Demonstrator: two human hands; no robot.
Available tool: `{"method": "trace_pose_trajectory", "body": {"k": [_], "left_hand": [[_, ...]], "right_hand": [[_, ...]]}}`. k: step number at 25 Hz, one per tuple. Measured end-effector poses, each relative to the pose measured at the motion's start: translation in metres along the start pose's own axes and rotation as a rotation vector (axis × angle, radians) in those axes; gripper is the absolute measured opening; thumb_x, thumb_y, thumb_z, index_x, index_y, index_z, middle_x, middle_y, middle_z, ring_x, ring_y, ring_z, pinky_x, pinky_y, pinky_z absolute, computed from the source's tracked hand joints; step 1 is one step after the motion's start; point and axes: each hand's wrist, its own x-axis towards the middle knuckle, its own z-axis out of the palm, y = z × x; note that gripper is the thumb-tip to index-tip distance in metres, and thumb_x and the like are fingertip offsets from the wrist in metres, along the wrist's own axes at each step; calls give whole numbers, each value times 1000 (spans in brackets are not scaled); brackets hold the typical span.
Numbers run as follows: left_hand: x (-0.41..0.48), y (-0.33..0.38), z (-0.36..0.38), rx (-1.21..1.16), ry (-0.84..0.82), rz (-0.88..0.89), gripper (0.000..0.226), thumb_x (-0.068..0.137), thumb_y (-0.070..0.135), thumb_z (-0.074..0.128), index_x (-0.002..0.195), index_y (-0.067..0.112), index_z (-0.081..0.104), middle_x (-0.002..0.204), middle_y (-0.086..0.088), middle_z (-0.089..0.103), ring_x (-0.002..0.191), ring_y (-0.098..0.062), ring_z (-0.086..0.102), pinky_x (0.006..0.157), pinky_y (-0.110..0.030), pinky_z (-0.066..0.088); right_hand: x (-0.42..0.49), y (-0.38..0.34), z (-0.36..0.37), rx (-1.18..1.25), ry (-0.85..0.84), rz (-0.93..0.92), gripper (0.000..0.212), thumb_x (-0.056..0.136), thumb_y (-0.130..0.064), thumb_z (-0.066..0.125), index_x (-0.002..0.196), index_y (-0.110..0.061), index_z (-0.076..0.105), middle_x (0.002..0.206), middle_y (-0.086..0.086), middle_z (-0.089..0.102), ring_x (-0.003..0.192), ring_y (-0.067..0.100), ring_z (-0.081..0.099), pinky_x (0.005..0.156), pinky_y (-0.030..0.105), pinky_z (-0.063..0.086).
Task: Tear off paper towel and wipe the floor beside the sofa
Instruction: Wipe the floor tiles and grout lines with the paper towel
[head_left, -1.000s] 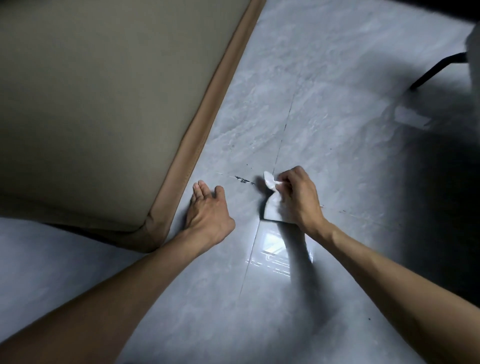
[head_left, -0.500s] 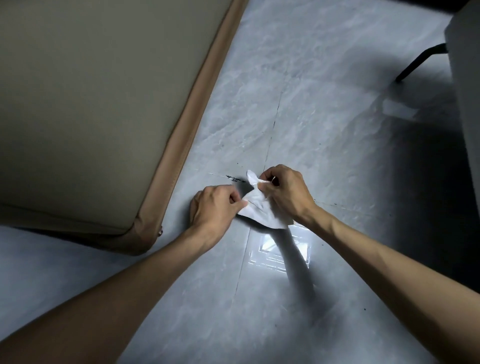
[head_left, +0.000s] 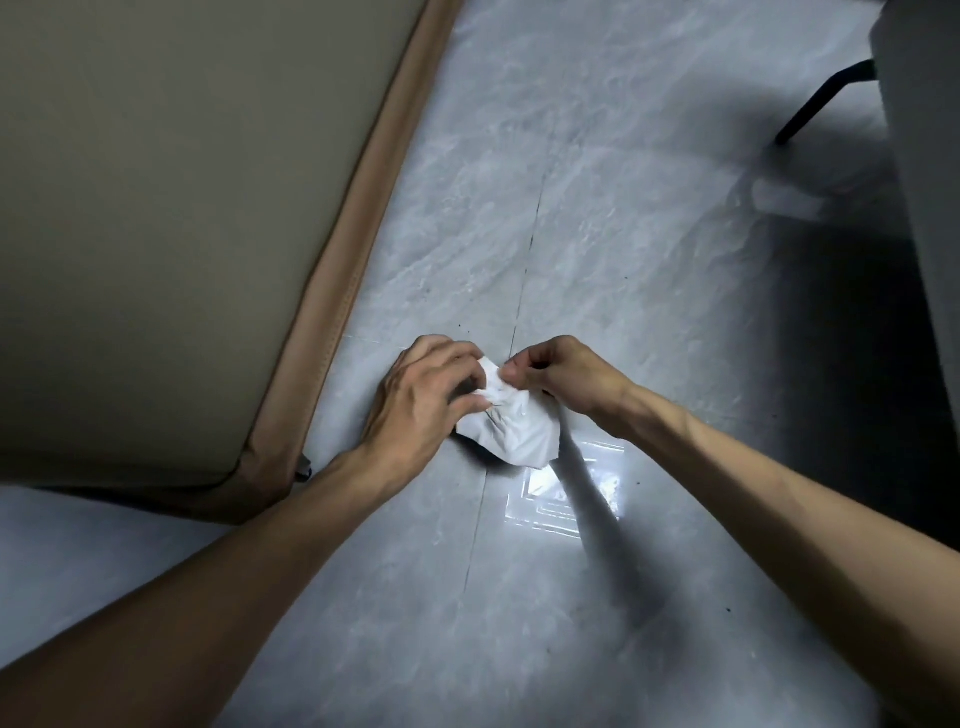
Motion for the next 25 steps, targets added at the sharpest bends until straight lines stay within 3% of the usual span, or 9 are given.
{"method": "trace_pose_trajectory", "body": {"k": [3,6,10,14,18,22,24,25], "left_hand": [[3,-1,-1,-104,25,-33,13,78,17,74,77,11,63,104,9,67,105,-8,49,89,-20,40],[2,5,-2,-258,-37,-102,14,80,13,72,77,13,59,99,7,70,97,-7,59,84,-23,46],[2,16,-2,-425,-87,-310,14,83,18,68,78,18,55,69,4,70,66,-6,59,64,-23,44],[13,24,-5,-548,-123,-437,11,83,16,69,85,18,59,59,14,67,60,1,59,63,-16,43],[14,39,-2,-586,-171,-436,18,74,10,77,87,16,65,70,8,73,60,1,63,60,-5,44],[13,43,4,-540,-159,-459,20,73,12,78,83,21,64,77,1,74,67,-7,64,61,-9,45],[8,43,12,-357,-198,-424,19,76,18,75,90,22,64,87,3,72,78,-10,65,70,-12,48],[4,45,18,-242,-236,-374,21,78,23,73,96,22,63,94,4,71,87,-12,65,78,-18,50]], "right_hand": [[-13,5,-7,-5,-81,-53,26,82,-30,77,104,-19,69,102,-1,72,90,6,66,80,21,53],[-26,11,-5,-361,22,-222,49,68,-34,86,111,-27,63,113,-7,63,103,6,59,88,20,48],[-33,11,-6,-624,145,-388,28,78,-35,77,93,-13,68,89,-3,66,80,14,60,68,26,47],[-38,7,-17,-621,149,-298,20,84,-31,73,86,-12,68,75,-11,59,69,11,53,56,13,37],[-50,2,-22,-689,165,-381,29,78,-23,75,104,-16,67,93,-10,64,82,6,58,70,14,43],[-60,2,-13,-736,121,-342,9,76,-16,66,78,-20,59,63,-8,55,60,13,51,50,16,36],[-68,17,-19,-810,177,-285,16,75,-12,63,69,-16,48,59,-4,46,59,23,43,51,28,34],[-77,29,-29,-819,283,-241,15,75,-9,62,70,-13,48,64,-1,47,62,26,45,54,34,36]]}}
